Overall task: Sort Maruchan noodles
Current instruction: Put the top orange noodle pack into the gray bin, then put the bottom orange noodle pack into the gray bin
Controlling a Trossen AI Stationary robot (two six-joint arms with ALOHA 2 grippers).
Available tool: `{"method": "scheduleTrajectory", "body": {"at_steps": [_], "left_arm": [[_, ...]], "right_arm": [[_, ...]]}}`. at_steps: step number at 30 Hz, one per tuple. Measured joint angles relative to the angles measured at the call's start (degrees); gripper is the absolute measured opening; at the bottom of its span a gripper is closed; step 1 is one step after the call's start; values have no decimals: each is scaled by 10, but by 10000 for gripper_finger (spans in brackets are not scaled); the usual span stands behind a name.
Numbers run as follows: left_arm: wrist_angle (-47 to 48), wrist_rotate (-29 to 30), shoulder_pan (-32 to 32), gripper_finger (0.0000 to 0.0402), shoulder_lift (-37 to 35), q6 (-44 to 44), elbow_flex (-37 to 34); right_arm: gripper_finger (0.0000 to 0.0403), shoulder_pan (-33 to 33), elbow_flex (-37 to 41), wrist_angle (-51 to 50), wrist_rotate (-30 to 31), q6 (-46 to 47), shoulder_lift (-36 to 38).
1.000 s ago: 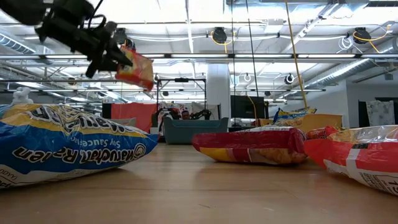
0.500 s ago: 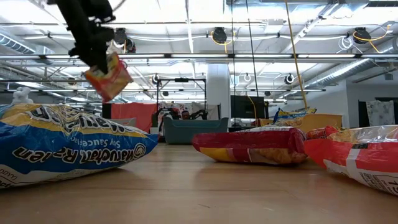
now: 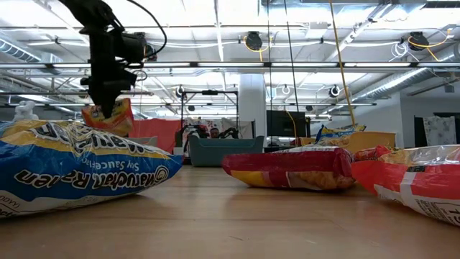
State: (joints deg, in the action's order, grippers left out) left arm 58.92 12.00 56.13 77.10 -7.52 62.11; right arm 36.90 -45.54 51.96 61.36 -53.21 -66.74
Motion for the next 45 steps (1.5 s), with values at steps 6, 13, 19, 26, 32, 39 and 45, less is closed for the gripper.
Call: {"method": "scheduleTrajectory", "body": {"at_steps": [6,13,19,26,32,39,45], "left_arm": [[0,8,-12,145,5,-36,0],[-1,17,-36,193,5,-59,0],[-24,76,-46,276,5,7,0],[-20,0,-63,293,5,66,0],[-20,-15,-119,285,5,83,0],[-28,-16,-239,284,5,135,-1],[-107,-15,-370,284,5,171,-10]], "right_arm": [[141,0,0,-4,1,0,0],[141,0,0,-4,1,14,0],[141,0,0,-4,1,29,0],[141,0,0,-5,1,55,0],[141,0,0,-34,1,129,0],[141,3,0,-74,1,263,0],[141,31,0,-87,1,335,0]]}}
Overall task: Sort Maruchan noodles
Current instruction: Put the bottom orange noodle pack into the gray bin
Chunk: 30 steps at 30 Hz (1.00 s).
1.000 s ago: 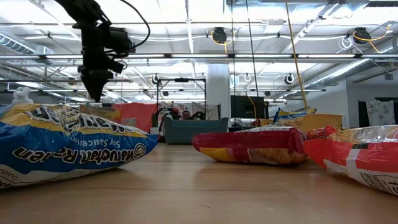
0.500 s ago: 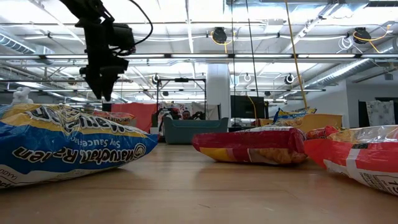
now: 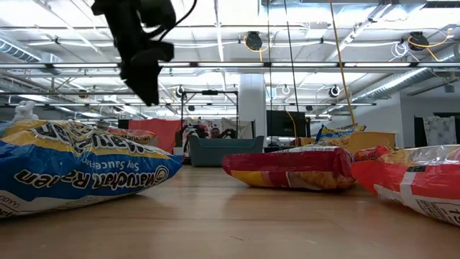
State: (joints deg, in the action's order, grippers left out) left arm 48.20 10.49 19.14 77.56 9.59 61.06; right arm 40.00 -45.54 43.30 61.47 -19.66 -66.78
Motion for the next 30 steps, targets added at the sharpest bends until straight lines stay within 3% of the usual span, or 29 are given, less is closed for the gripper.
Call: {"method": "scheduleTrajectory", "body": {"at_steps": [4,9,22,30], "left_arm": [[-52,0,-81,284,0,11,-21],[-127,17,-165,284,0,28,-60],[-151,16,-264,284,0,67,-67],[-175,15,-358,284,0,129,-67]], "right_arm": [[141,27,-6,-30,9,28,-2],[141,51,-72,-108,92,57,-56],[141,53,-287,-160,90,56,-266],[141,73,-342,-195,64,174,-322]]}}
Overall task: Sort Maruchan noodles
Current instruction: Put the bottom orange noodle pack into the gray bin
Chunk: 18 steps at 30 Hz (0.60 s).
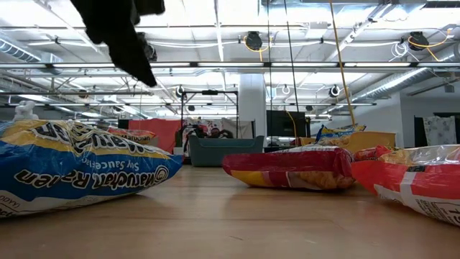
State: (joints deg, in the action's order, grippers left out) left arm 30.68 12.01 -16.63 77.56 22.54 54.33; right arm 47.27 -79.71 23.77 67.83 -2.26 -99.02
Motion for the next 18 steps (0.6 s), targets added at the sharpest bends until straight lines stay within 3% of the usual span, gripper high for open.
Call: {"method": "scheduleTrajectory", "body": {"at_steps": [8,18], "left_arm": [[-90,0,-68,284,0,46,0],[-144,31,-142,284,0,109,0]], "right_arm": [[141,5,-5,-67,-123,258,-22],[141,5,-5,-196,-197,484,-44]]}}
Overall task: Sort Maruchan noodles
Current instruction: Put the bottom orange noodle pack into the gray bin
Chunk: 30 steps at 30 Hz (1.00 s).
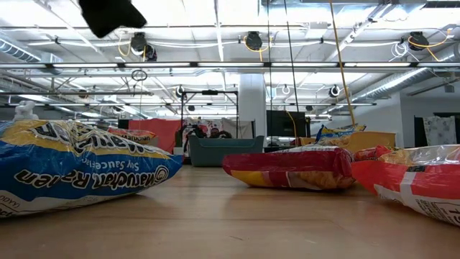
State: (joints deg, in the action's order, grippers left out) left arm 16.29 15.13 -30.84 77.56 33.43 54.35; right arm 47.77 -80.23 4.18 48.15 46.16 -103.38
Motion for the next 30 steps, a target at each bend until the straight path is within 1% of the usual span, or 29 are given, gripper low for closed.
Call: {"method": "scheduleTrajectory", "body": {"at_steps": [5,7,10,12,14,18,20,24,30], "left_arm": [[1,44,-42,284,0,35,0],[1,59,-58,284,0,45,0],[3,78,-81,284,0,60,0],[2,92,-94,284,0,65,0],[3,106,-108,284,1,72,0],[3,125,-139,284,2,98,0],[-1,138,-157,284,8,107,1],[-14,149,-180,284,13,100,1],[-47,176,-179,284,12,68,1]], "right_arm": [[141,0,0,-52,-63,85,-16],[141,0,0,-88,-88,120,-16],[141,0,0,-139,-99,172,-16],[141,0,0,-160,-104,182,-16],[141,0,0,-157,-111,171,-16],[141,8,0,-72,-125,35,-25],[141,16,0,-61,-140,-6,-34],[141,25,0,-82,-185,-1,-62],[141,10,1,-89,-277,11,-108]]}}
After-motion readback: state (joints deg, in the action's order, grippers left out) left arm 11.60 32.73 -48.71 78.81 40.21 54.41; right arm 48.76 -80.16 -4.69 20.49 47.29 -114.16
